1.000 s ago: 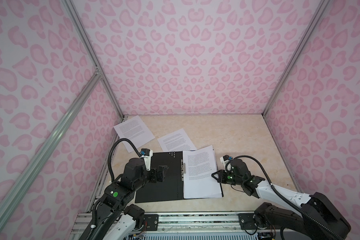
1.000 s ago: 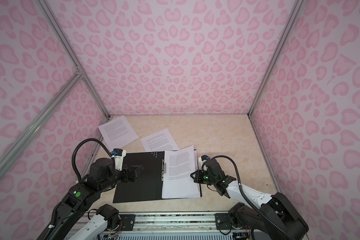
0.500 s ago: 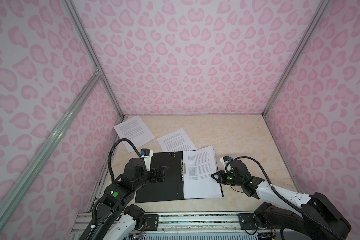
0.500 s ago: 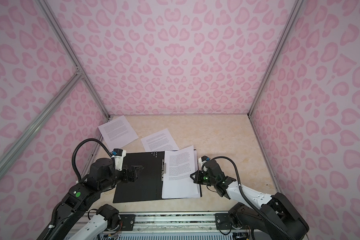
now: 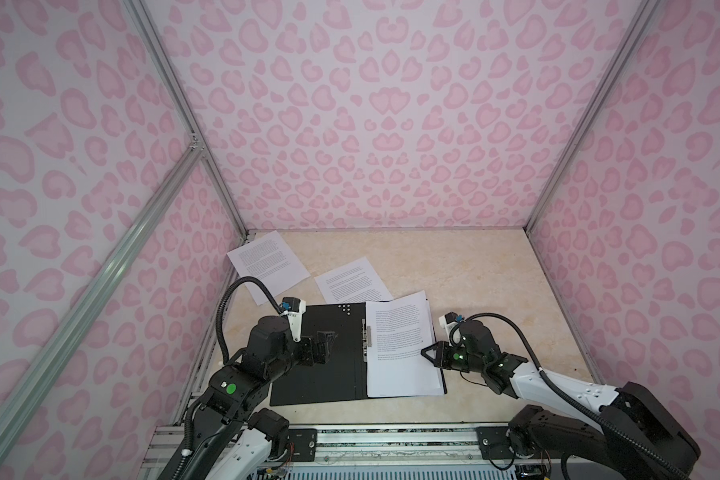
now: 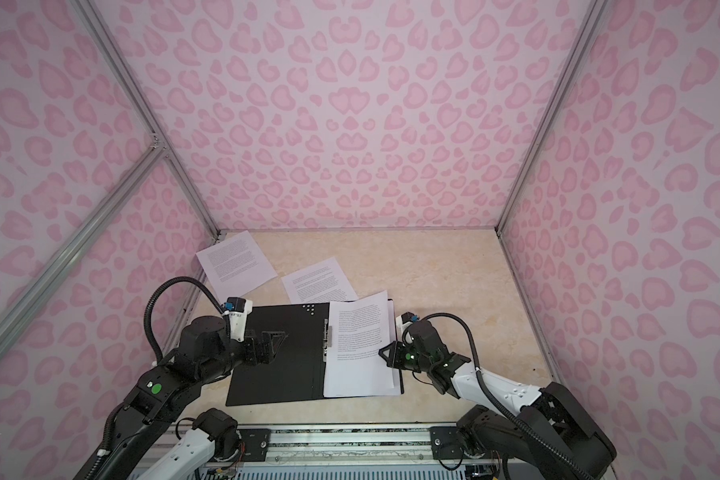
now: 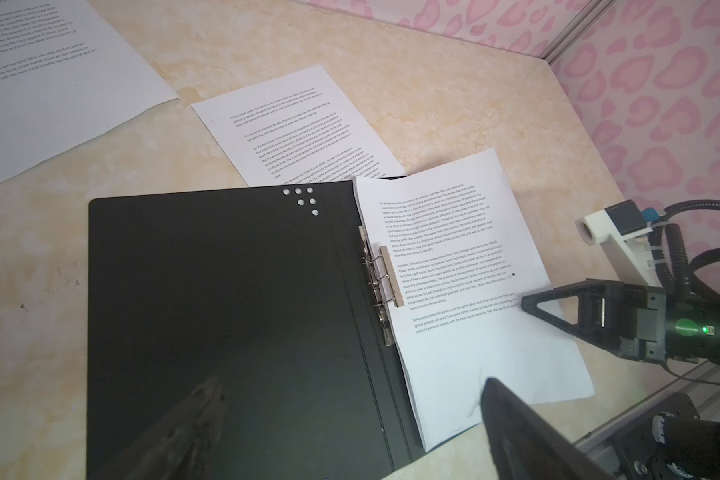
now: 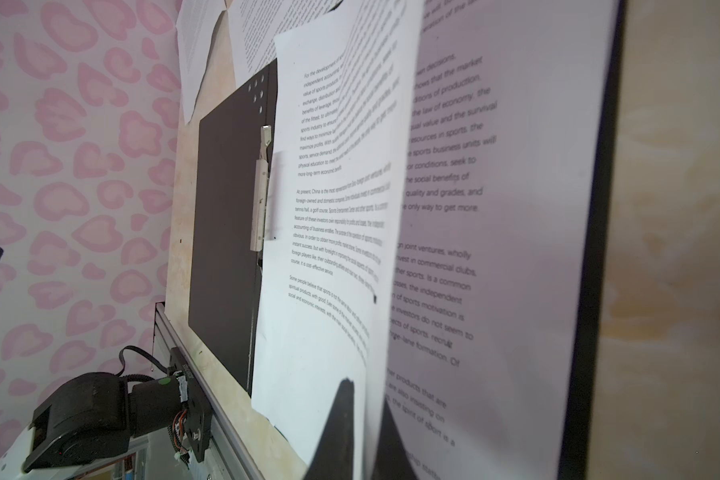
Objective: Put the files into the folder
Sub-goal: 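Smooth the new sheet flat on the folder stack with the right gripper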
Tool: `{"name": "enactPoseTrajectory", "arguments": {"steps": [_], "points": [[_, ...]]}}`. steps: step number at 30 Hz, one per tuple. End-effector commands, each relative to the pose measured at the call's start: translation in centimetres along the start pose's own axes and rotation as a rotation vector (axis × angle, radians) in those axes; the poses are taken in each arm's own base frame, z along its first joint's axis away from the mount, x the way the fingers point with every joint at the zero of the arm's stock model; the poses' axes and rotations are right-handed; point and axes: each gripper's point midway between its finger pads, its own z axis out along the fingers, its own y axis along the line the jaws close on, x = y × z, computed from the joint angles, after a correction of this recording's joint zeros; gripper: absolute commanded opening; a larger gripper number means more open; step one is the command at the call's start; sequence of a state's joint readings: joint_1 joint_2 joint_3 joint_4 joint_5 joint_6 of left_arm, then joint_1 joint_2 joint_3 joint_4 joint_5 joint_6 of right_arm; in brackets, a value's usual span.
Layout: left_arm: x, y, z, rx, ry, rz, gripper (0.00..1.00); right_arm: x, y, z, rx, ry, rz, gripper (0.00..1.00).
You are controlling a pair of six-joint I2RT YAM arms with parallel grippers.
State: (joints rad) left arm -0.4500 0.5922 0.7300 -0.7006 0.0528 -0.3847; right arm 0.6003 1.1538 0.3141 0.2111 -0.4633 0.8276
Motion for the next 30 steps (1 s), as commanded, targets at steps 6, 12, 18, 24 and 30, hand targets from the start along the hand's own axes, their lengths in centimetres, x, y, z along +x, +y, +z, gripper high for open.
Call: {"name": "enactPoseTrajectory", "arguments": {"steps": [6, 12, 18, 24, 30], "points": [[-0.5, -0.2, 0.1, 0.012, -0.020, 0.010, 0.97, 0.0, -0.4, 0.1, 0.011, -0.011, 0.000, 0.26], [-0.4, -0.3, 0.1, 0.014, -0.017, 0.010, 0.97, 0.0, -0.8, 0.1, 0.032, -0.011, -0.001, 0.46], [-0.4, -0.3, 0.2, 0.013, -0.014, 0.010, 0.97, 0.0, -1.4, -0.2, 0.068, -0.017, -0.008, 0.68], [-0.3, -0.3, 0.3, 0.014, -0.009, 0.010, 0.97, -0.1, -2.2, -0.6, 0.120, -0.026, -0.026, 0.71], [-0.2, -0.3, 0.5, 0.011, -0.001, 0.010, 0.97, 0.0, -2.4, -0.6, 0.128, -0.022, -0.033, 0.71]]}}
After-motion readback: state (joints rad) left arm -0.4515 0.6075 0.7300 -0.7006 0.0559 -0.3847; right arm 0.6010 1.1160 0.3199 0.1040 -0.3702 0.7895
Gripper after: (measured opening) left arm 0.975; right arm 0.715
